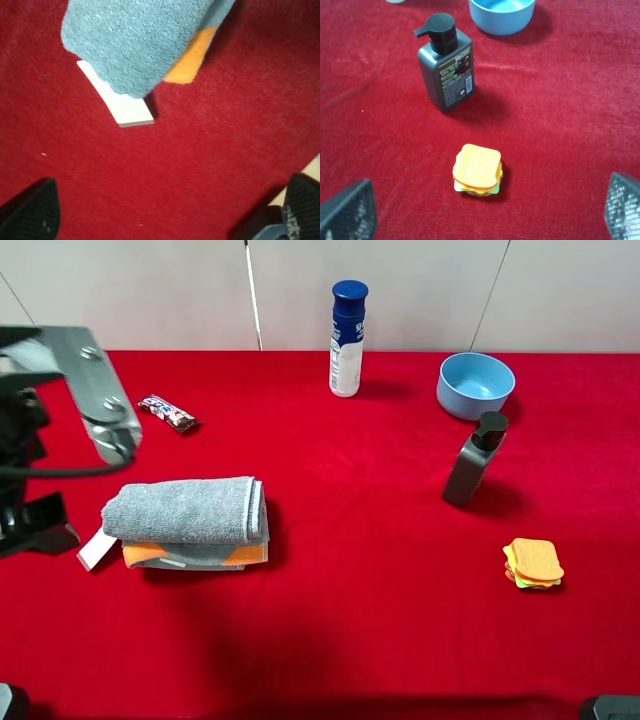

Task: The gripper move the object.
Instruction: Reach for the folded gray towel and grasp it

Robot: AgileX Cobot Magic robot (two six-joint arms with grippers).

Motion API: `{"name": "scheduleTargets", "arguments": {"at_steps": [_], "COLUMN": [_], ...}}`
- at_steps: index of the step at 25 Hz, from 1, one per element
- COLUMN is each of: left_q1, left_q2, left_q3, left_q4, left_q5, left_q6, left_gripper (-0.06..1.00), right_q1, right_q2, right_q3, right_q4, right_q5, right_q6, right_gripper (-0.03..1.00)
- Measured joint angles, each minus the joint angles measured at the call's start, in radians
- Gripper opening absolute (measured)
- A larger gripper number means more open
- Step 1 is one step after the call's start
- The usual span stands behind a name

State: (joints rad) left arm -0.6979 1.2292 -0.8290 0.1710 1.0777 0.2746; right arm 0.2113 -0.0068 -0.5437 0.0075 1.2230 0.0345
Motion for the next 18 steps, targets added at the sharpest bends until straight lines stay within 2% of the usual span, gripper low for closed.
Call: {"name": "scheduleTargets", "arguments": {"at_steps": [8,18], "left_q1": [-0.05,-0.057], "left_q2": [0.103,0.216], "left_q3": [-0.013,-0.013], "left_q4": [0.034,0.035], "left_q5": [-0.079,-0.201], "left_q6": [0.04,0.101], "left_gripper": [0.88,0.87], "right_q1": [0.0,0.0], "right_q2": [0.0,0.0], "right_q3": [0.0,0.0], "right_q4": [0.0,0.0], "right_q5": [0.0,0.0], "right_q6": [0.0,0.0], "right_gripper": [0.69,0.69]}}
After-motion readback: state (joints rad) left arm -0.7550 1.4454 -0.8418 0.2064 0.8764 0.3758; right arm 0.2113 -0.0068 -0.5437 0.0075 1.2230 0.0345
